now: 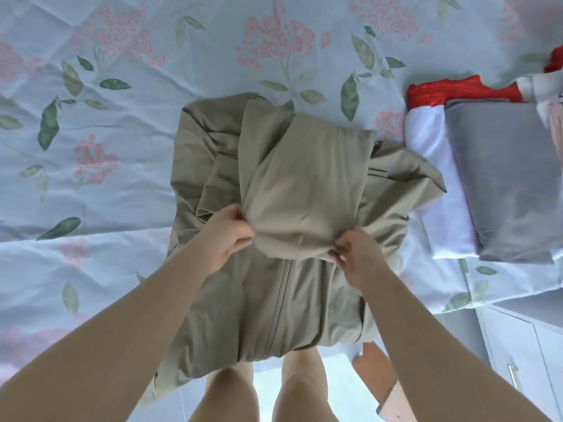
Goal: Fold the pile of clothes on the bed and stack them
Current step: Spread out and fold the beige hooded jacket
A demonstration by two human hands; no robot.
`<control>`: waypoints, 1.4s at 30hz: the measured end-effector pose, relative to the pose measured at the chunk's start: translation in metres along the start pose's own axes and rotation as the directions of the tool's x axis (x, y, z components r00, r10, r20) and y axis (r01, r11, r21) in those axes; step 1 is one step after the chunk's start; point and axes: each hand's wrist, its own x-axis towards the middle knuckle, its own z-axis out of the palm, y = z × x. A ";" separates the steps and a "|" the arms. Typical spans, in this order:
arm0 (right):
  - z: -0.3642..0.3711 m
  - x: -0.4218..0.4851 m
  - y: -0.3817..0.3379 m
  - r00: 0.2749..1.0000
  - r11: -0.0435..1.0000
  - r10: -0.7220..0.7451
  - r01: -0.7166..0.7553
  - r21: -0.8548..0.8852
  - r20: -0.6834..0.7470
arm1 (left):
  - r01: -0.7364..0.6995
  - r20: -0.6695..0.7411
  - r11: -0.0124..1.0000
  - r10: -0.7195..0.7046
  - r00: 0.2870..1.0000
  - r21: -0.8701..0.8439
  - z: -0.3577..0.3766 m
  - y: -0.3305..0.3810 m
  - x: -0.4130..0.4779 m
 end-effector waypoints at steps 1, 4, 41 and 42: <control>-0.007 0.002 0.008 0.997 0.998 0.045 -0.048 -0.045 -0.055 | 0.070 -0.063 0.998 -0.070 0.996 0.006 -0.006 -0.008 0.001; -0.009 0.006 0.014 0.994 0.992 0.085 -0.091 -0.092 -0.069 | 0.165 -0.073 0.984 -0.170 0.983 -0.068 -0.005 -0.010 0.002; 0.114 0.081 -0.121 0.653 0.423 -0.737 0.647 -0.635 0.174 | -0.285 -0.396 0.659 0.684 0.613 0.696 -0.028 0.126 0.093; 0.128 0.080 -0.133 0.612 0.386 -0.767 0.681 -0.623 0.194 | -0.317 -0.400 0.641 0.718 0.570 0.699 -0.031 0.141 0.095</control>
